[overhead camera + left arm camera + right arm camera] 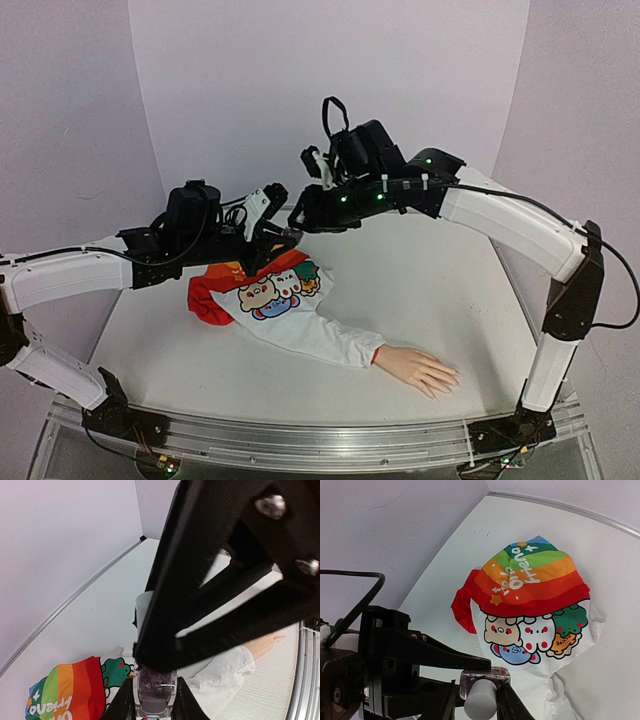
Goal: Paint the nails
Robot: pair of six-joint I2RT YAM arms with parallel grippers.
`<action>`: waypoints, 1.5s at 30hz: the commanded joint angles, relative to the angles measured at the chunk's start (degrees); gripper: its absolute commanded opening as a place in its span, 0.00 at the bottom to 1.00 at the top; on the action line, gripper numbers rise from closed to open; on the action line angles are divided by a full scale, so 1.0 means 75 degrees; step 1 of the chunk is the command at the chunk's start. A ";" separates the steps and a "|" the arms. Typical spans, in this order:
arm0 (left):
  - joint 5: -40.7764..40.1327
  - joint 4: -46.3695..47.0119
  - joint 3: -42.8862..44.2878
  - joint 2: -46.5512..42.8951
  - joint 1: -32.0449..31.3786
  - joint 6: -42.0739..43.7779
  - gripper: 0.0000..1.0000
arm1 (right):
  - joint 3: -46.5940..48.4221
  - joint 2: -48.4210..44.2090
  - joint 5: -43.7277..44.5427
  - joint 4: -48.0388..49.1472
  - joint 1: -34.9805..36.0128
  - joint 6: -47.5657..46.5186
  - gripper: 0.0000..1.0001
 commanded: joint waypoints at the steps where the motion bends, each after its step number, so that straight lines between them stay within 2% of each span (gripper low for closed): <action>1: 0.0216 0.0346 0.0028 -0.0284 -0.0044 0.0000 0.00 | 0.0303 0.0103 -0.0019 0.0032 0.0021 -0.0124 0.17; 5: 0.0470 0.0365 -0.0029 -0.0423 -0.0044 -0.0007 0.00 | 0.0290 0.0081 -0.0204 -0.0011 0.0018 -0.0457 0.01; 6: 0.0743 0.0353 -0.0058 -0.0490 -0.0039 0.0016 0.00 | 0.0253 0.0044 -0.0395 -0.0018 0.0020 -0.0693 0.00; 8: 0.1786 0.0241 -0.0139 -0.0718 -0.0038 0.0152 0.00 | 0.0072 -0.0132 -0.1279 -0.0008 0.0004 -0.1703 0.00; 12: 0.4494 0.0075 -0.0210 -0.1089 -0.0034 0.0040 0.00 | -0.0998 -0.0988 -0.4013 -0.0019 0.0012 -0.4466 0.00; 14: 0.5455 -0.0441 0.0092 -0.0874 -0.0020 -0.0166 0.00 | -0.1503 -0.1572 -0.4563 -0.0008 0.0014 -0.5441 0.00; 16: 0.6020 -0.0896 0.0415 -0.0532 -0.0021 -0.0235 0.00 | -0.1843 -0.1993 -0.4479 -0.0028 0.0008 -0.5900 0.00; 23: 0.5725 -0.0611 0.0217 -0.0520 -0.0018 -0.0220 0.00 | -0.2018 -0.2134 -0.4204 -0.0040 0.0013 -0.5622 0.00; 29: 0.5668 -0.1080 0.0473 -0.0376 -0.0016 0.0021 0.00 | -0.1947 -0.2064 -0.4105 -0.0033 0.0009 -0.5356 0.00; 45: 0.4646 -0.1108 0.0286 -0.0319 -0.0018 0.0138 0.00 | -0.1992 -0.2221 -0.3567 -0.0017 0.0003 -0.4997 0.00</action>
